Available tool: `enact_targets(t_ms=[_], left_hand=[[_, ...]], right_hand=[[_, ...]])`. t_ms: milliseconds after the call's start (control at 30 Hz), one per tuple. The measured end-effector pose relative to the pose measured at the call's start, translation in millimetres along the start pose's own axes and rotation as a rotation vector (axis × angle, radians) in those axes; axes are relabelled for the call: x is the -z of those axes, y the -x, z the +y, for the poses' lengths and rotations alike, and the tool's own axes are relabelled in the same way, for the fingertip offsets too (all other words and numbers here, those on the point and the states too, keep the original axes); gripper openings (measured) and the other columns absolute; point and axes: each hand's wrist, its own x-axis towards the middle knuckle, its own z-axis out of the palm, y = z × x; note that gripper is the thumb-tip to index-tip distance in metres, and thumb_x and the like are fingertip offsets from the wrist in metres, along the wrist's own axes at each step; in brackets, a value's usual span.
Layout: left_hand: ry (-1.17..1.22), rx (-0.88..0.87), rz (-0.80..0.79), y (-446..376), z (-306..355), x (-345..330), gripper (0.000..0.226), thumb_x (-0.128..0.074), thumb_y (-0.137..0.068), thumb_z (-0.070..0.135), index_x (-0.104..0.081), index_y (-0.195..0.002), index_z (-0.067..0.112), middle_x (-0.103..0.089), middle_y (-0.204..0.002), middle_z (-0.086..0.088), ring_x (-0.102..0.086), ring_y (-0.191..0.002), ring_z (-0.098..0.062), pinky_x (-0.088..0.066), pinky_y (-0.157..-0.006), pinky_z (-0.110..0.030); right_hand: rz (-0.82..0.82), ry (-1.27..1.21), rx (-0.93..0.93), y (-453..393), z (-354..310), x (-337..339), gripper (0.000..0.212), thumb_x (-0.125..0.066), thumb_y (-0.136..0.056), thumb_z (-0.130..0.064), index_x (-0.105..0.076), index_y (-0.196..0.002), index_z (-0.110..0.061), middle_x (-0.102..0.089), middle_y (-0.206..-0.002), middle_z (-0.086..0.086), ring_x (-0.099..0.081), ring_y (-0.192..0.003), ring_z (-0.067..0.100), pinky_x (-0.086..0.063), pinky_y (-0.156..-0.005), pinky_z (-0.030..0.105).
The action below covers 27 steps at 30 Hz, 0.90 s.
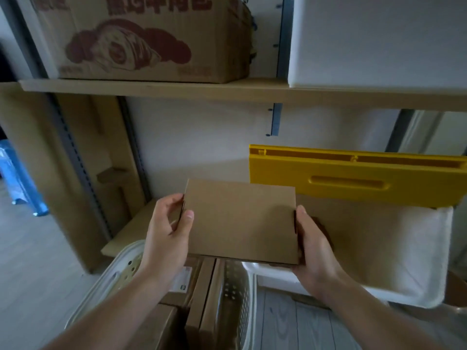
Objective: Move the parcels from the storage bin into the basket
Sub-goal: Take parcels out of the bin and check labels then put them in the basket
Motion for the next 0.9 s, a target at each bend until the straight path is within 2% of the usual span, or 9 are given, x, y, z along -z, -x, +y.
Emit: enact_targets(t_ms=[100,133,233,333,467,567,700,767,900], left_hand=[[-0.01,0.029,0.065,-5.5,-6.1,13.1,0.027,-0.052,-0.103,0.02,-0.048,-0.126,0.034,-0.06,-0.114,0.016,-0.061,-0.104,-0.004,-0.052,-0.091,-0.031],[-0.013,0.037,0.08,-6.8,-7.9,16.8,0.027,-0.052,-0.103,0.019,-0.048,-0.125,0.033,-0.059,-0.113,0.015,-0.06,-0.105,-0.006,-0.053,-0.091,-0.032],[-0.04,0.065,0.067,-11.0,-15.1,26.0,0.033,-0.056,-0.102,0.018,-0.047,-0.129,0.034,-0.058,-0.116,0.017,-0.061,-0.108,-0.008,-0.055,-0.09,-0.036],[-0.109,0.071,-0.049,-13.1,-23.6,34.4,0.054,-0.068,-0.095,0.019,-0.041,-0.137,0.039,-0.054,-0.119,0.024,-0.062,-0.104,0.002,-0.057,-0.088,-0.031],[-0.318,0.031,-0.193,-11.7,-28.2,40.5,0.074,-0.077,-0.084,0.04,-0.028,-0.136,0.06,-0.034,-0.141,0.021,-0.044,-0.127,-0.006,-0.047,-0.108,-0.046],[-0.38,-0.028,-0.236,-8.4,-26.9,39.9,0.077,-0.079,-0.08,0.043,-0.027,-0.132,0.064,-0.023,-0.14,0.028,-0.037,-0.123,0.004,-0.041,-0.108,-0.036],[-0.392,-0.095,-0.25,-8.2,-29.8,40.4,0.082,-0.083,-0.077,0.042,-0.028,-0.134,0.061,-0.02,-0.139,0.028,-0.026,-0.11,0.035,-0.035,-0.088,-0.01],[-0.408,-0.108,-0.252,-8.9,-31.1,40.1,0.085,-0.084,-0.075,0.044,-0.026,-0.135,0.062,-0.018,-0.14,0.029,-0.023,-0.11,0.037,-0.033,-0.087,-0.009],[-0.447,-0.143,-0.275,-10.1,-32.7,39.6,0.092,-0.085,-0.07,0.052,-0.021,-0.135,0.065,-0.014,-0.139,0.034,-0.023,-0.117,0.03,-0.033,-0.096,-0.018]], right_hand=[[-0.018,0.057,-0.029,-9.7,9.9,-16.3,0.049,-0.029,-0.106,-0.051,-0.067,-0.123,-0.027,-0.078,-0.106,0.003,-0.076,-0.092,0.019,-0.057,-0.074,0.039],[-0.021,0.069,-0.033,-13.3,13.0,-20.8,0.047,-0.029,-0.106,-0.051,-0.067,-0.122,-0.027,-0.079,-0.104,0.002,-0.076,-0.09,0.018,-0.057,-0.073,0.037],[-0.006,0.079,-0.046,-23.3,20.4,-32.5,0.039,-0.035,-0.105,-0.049,-0.067,-0.113,-0.029,-0.08,-0.095,-0.002,-0.075,-0.089,0.018,-0.056,-0.08,0.039],[0.031,0.083,-0.059,-31.3,26.2,-41.4,0.038,-0.038,-0.105,-0.048,-0.066,-0.118,-0.027,-0.08,-0.096,-0.002,-0.073,-0.096,0.019,-0.055,-0.089,0.04],[0.06,0.074,-0.075,-39.7,31.8,-44.7,0.041,-0.042,-0.102,-0.053,-0.065,-0.124,-0.026,-0.079,-0.102,0.001,-0.072,-0.102,0.022,-0.052,-0.102,0.049],[0.075,0.069,-0.074,-43.0,32.4,-44.3,0.044,-0.04,-0.103,-0.054,-0.063,-0.13,-0.028,-0.077,-0.11,0.0,-0.072,-0.104,0.021,-0.051,-0.103,0.048],[0.084,0.059,-0.071,-43.1,31.7,-45.6,0.04,-0.04,-0.104,-0.052,-0.067,-0.119,-0.027,-0.08,-0.1,0.0,-0.075,-0.095,0.02,-0.055,-0.094,0.044],[0.099,0.074,-0.07,-42.8,31.0,-45.7,0.041,-0.039,-0.104,-0.052,-0.068,-0.119,-0.027,-0.079,-0.101,0.001,-0.074,-0.097,0.022,-0.055,-0.096,0.046],[0.109,0.083,-0.059,-41.8,30.4,-44.2,0.043,-0.038,-0.103,-0.054,-0.066,-0.124,-0.029,-0.078,-0.106,-0.001,-0.071,-0.106,0.024,-0.05,-0.104,0.052]])
